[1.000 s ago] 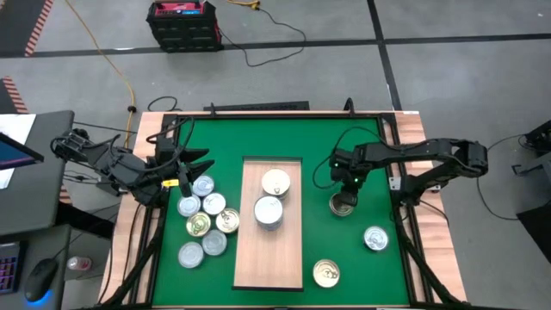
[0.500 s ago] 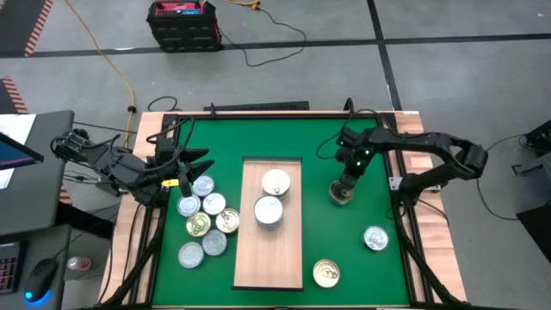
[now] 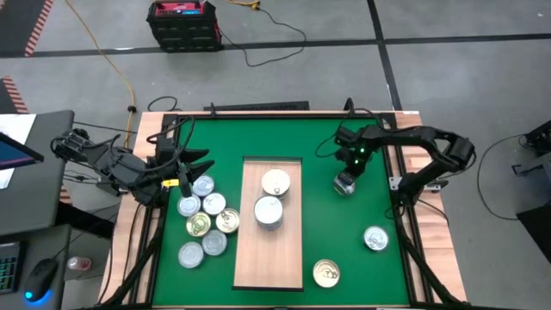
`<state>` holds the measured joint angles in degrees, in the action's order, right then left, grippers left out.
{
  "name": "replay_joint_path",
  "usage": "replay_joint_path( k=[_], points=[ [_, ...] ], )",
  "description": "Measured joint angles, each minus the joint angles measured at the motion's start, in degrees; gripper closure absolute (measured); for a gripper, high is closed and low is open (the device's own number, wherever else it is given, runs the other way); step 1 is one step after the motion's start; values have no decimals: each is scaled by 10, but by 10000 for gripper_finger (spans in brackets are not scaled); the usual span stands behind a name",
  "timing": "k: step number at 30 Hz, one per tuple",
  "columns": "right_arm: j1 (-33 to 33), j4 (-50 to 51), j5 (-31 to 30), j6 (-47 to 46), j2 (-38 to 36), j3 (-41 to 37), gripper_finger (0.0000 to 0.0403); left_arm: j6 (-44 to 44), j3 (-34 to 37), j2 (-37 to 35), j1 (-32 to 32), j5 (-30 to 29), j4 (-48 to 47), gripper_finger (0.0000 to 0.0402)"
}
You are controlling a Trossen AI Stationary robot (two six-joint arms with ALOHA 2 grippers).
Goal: Stack canned seafood by type on shelf
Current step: Stack the blue pink tuna can on top of the other blue pink tuna cans on the shelf
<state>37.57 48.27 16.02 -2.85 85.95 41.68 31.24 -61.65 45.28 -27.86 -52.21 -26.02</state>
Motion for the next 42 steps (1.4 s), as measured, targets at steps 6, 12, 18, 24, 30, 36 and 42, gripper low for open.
replay_joint_path(
  k=[6, 12, 18, 24, 30, 36, 42],
  points=[
    [9, 93, -113, 61, -37, 59, 368, -1, 0, 0, 0, -4, 0, 203],
    [-13, 143, -64, 119, -87, 111, 325, 0, 0, 0, 0, -37, 0, 203],
    [-53, 192, -40, 84, -117, 146, 204, 8, 0, 0, 0, -39, 0, 203],
    [-126, 181, -28, -20, -116, 148, 88, 2, 0, 0, 12, -21, 0, 203],
    [-199, 145, -103, -123, -118, 148, 49, -2, 0, 0, 35, 17, -3, 203],
    [-238, 136, -189, -165, -116, 148, 55, -14, 0, -1, 52, 58, -3, 203],
    [-240, 122, -182, -195, -116, 142, 57, -26, 0, -2, 57, 97, -3, 203]
  ],
)
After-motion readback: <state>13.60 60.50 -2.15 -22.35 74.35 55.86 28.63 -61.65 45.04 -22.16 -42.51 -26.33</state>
